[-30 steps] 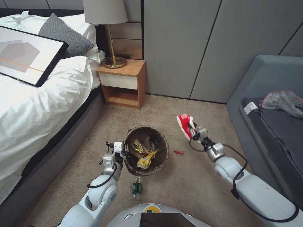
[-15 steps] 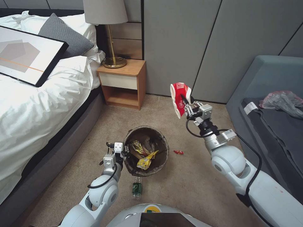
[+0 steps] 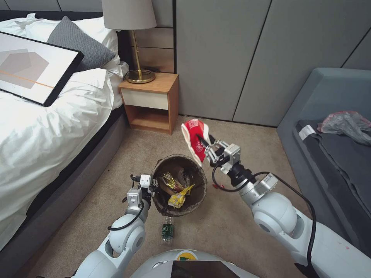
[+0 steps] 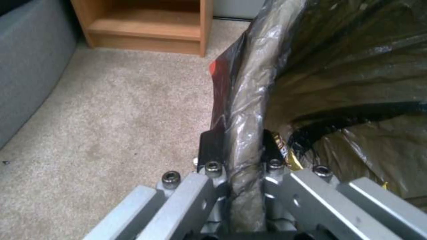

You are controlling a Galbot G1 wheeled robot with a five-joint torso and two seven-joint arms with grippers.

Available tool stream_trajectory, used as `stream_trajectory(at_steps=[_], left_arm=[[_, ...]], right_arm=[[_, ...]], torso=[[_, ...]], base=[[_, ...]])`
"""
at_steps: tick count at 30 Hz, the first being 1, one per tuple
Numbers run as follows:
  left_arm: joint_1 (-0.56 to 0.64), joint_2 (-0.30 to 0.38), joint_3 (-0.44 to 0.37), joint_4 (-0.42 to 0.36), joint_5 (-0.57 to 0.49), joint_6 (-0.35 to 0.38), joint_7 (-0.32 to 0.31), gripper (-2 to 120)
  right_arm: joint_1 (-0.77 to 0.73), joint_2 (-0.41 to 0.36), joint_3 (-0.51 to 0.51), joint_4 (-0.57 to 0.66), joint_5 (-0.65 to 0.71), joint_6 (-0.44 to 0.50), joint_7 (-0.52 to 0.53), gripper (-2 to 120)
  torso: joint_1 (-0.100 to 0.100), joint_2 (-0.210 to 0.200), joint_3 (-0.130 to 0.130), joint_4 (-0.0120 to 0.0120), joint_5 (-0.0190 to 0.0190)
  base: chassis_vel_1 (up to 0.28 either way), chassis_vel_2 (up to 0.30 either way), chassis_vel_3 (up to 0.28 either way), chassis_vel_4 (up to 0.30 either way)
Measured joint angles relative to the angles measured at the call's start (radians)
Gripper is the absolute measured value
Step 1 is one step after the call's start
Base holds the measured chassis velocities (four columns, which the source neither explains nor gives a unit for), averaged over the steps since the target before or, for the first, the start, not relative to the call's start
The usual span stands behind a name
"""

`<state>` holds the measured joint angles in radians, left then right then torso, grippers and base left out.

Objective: Pick up the trash bin, then pick up the garbage from the floor and place it into the trash bin.

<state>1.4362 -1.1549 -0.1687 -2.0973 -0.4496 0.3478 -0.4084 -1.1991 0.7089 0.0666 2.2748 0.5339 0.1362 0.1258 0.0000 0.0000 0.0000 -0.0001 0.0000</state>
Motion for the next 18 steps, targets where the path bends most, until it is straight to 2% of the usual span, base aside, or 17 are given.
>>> stream_trajectory(at_steps=[9, 18], left_arm=[[-0.002, -0.003, 0.001, 0.002, 0.001, 0.002, 0.0, 0], [-0.003, -0.003, -0.001, 0.002, 0.001, 0.003, -0.001, 0]], right_arm=[[0.049, -0.032, -0.162, -0.022, -0.035, 0.004, -0.005, 17], [0.085, -0.025, -0.256, -0.064, -0.055, 0.005, -0.004, 16]], torso=[[0.0, 0.0, 0.0, 0.0001, 0.0], [0.0, 0.0, 0.0, 0.0001, -0.0001]], base=[[0.0, 0.0, 0.0, 0.0], [0.0, 0.0, 0.0, 0.0]])
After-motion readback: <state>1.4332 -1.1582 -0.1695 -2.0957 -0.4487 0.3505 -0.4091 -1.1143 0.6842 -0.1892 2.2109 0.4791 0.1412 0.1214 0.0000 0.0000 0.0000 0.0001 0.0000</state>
